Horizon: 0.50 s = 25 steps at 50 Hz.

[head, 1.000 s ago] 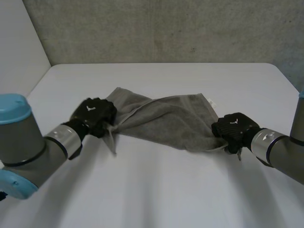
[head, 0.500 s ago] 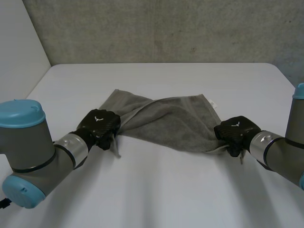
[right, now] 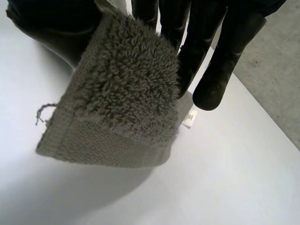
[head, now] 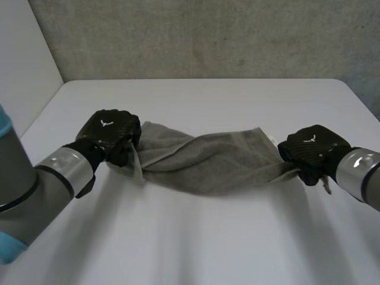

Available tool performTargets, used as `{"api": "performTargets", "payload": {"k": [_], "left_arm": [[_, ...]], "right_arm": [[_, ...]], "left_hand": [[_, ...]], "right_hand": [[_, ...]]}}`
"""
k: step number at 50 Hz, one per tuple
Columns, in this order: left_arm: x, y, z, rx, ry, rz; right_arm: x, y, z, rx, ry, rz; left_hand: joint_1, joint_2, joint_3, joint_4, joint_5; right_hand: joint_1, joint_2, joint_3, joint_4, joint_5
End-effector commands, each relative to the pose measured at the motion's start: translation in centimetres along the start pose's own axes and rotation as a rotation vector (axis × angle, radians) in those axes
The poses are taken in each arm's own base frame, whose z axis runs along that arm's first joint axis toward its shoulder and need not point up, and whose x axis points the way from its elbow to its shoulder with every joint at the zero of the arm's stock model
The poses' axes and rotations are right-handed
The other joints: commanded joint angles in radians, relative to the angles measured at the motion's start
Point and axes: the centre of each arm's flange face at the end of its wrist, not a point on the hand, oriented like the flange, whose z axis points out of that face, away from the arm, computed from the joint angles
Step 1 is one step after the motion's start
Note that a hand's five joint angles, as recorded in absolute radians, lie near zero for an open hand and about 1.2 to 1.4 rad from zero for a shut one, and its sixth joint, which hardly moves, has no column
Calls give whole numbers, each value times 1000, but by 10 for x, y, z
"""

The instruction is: Fold the towel.

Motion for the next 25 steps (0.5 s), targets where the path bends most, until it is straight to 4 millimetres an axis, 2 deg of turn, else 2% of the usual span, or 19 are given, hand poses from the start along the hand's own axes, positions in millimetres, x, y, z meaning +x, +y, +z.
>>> {"api": "performTargets", "payload": {"k": [1, 2, 3, 4, 5, 7, 10, 11, 12, 13, 14, 15, 21, 25], "left_arm": [[2, -11, -32, 16, -14, -6], [2, -11, -32, 16, -14, -6], [4, -13, -40, 19, -15, -6], [5, -15, -48, 28, -16, -4], [6, -15, -48, 28, -16, -4], [2, -15, -61, 39, -39, -4], [-5, -9, -67, 26, -74, -11], [-5, -9, -67, 26, -74, -11], [-7, -5, -68, 11, -85, -17], [-9, -1, -67, 0, -86, -23], [-9, -1, -67, 0, -86, -23], [-9, 1, -67, -5, -80, -26], [-11, 10, -57, -38, -43, -46], [-12, 11, -50, -46, -37, -52]], "right_arm": [[-3, -8, -38, -6, -40, -69], [-3, -10, -48, -4, -47, -77], [-3, -10, -48, -4, -47, -77], [-1, -11, -58, 1, -42, -91], [1, -11, -68, -3, -37, -105], [3, -10, -76, -8, -34, -120], [4, -5, -86, -32, -40, -154], [3, -1, -89, -47, -50, -168], [4, 2, -89, -56, -55, -178], [4, 2, -89, -56, -55, -178], [6, 3, -88, -57, -55, -185], [6, 4, -87, -48, -63, -185], [9, -4, -86, 5, -72, -172], [21, -17, -79, 50, -76, -69]], "left_hand": [[130, 46, 96, 59, 107], [130, 46, 96, 59, 107], [130, 46, 96, 59, 107], [130, 46, 96, 59, 107], [130, 46, 96, 59, 107], [130, 46, 96, 59, 107], [130, 46, 96, 59, 107], [130, 46, 96, 59, 107], [125, 41, 91, 54, 102], [125, 41, 91, 53, 102], [125, 41, 91, 53, 102], [125, 41, 91, 53, 102], [122, 38, 88, 51, 99], [119, 35, 85, 48, 96]], "right_hand": [[79, 75, 78, 63, 56], [79, 75, 78, 63, 56], [79, 75, 78, 63, 56], [79, 75, 78, 63, 56], [79, 75, 78, 63, 56], [79, 75, 78, 63, 56], [68, 65, 67, 52, 46], [-68, -72, -69, -85, -91], [-337, -341, -338, -353, -360], [-340, -343, -341, -356, -363], [-761, -765, -762, -777, -784], [-1088, -1092, -1089, -1104, -1111], [-1143, -1146, -1144, -1159, -1166], [-1143, -1146, -1144, -1159, -1166]]}}
